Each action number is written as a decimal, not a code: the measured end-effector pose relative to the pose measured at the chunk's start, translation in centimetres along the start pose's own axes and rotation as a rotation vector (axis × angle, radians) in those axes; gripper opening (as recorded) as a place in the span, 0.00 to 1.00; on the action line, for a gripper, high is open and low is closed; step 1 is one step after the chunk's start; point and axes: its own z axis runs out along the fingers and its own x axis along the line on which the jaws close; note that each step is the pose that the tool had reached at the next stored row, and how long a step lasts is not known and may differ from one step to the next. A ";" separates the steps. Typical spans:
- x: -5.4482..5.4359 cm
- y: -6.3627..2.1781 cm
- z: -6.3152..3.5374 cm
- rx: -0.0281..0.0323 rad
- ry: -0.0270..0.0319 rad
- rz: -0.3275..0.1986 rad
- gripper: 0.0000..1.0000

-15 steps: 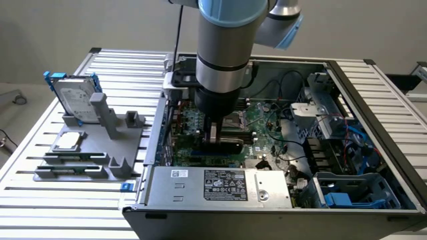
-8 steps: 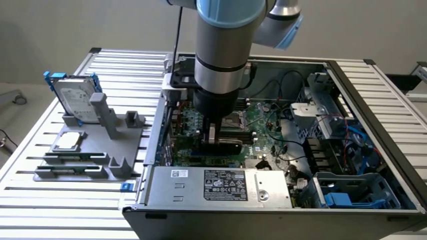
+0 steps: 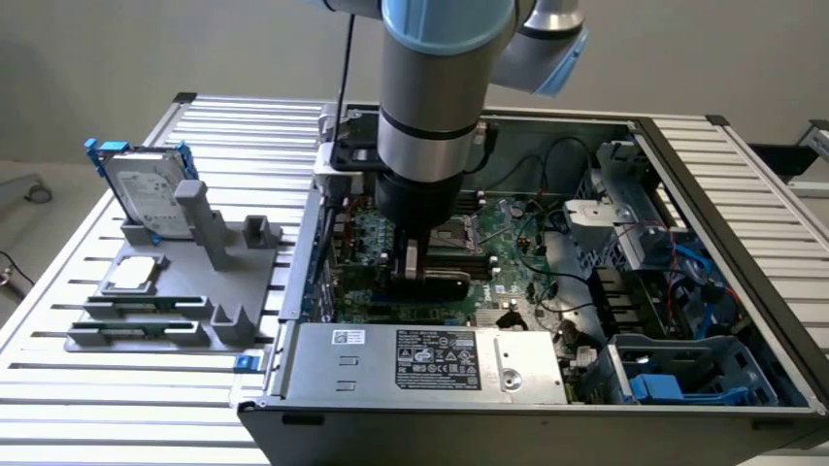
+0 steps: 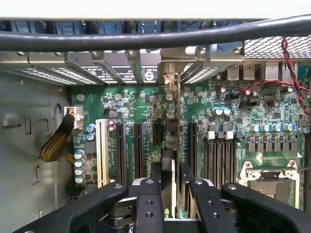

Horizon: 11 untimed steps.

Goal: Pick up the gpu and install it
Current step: 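Insert the gpu into the slot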

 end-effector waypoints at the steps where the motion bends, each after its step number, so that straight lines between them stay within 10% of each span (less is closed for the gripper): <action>1: -0.1 0.00 0.00 -0.0002 0.0004 0.000 0.27; 11: -0.4 0.00 0.03 -0.0022 0.0006 -0.006 0.28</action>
